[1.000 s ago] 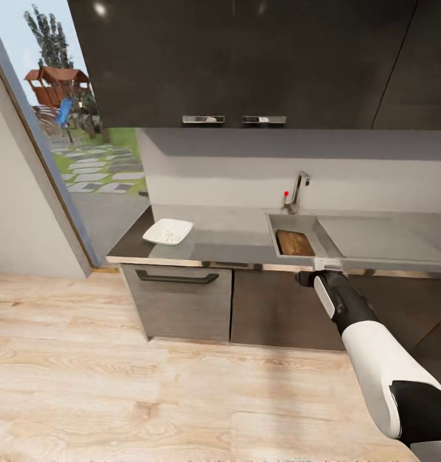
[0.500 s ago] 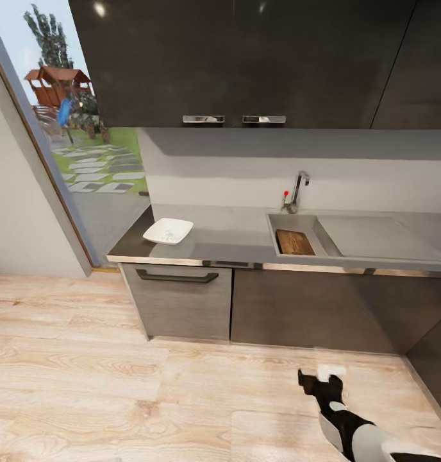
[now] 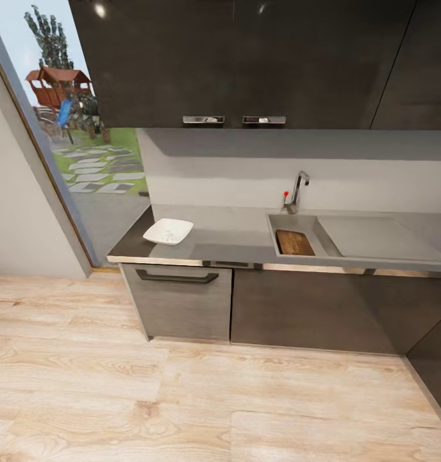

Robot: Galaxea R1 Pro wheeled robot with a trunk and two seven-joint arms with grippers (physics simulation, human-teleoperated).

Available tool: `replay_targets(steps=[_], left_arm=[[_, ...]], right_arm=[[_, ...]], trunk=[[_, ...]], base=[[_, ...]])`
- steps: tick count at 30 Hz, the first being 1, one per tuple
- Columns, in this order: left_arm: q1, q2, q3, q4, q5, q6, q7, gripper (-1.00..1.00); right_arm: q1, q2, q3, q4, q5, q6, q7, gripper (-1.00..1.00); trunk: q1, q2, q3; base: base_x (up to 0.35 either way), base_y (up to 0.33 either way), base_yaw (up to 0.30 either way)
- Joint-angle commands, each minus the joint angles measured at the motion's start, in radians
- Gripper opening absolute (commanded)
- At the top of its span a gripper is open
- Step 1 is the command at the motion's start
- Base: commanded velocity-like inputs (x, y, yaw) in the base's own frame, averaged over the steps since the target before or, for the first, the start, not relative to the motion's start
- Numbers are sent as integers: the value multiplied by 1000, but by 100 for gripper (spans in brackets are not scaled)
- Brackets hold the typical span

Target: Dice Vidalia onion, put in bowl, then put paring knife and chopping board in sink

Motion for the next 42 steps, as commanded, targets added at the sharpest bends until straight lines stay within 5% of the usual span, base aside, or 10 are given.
replay_targets(steps=[1, 8, 15, 42], left_arm=[[-1, -1, -9, 5, 3, -5, 4, 100], [-1, -2, -9, 15, 3, -5, 3, 100], [-1, -22, -9, 36, 3, -5, 2, 100], [-1, -28, -9, 49, 3, -5, 3, 100]], right_arm=[[-1, 0, -4, 1, -18, -4, 2, 100], [0, 0, -5, 1, -48, -4, -1, 100], [0, 0, -5, 1, -49, -4, -1, 100], [0, -1, -5, 1, -49, -3, -1, 100]], trunk=[[0, -1, 0], [0, -1, 10], [0, -1, 21], [0, -1, 64]], base=[[0, 0, 0], [0, 0, 0], [0, 0, 0], [0, 0, 0]])
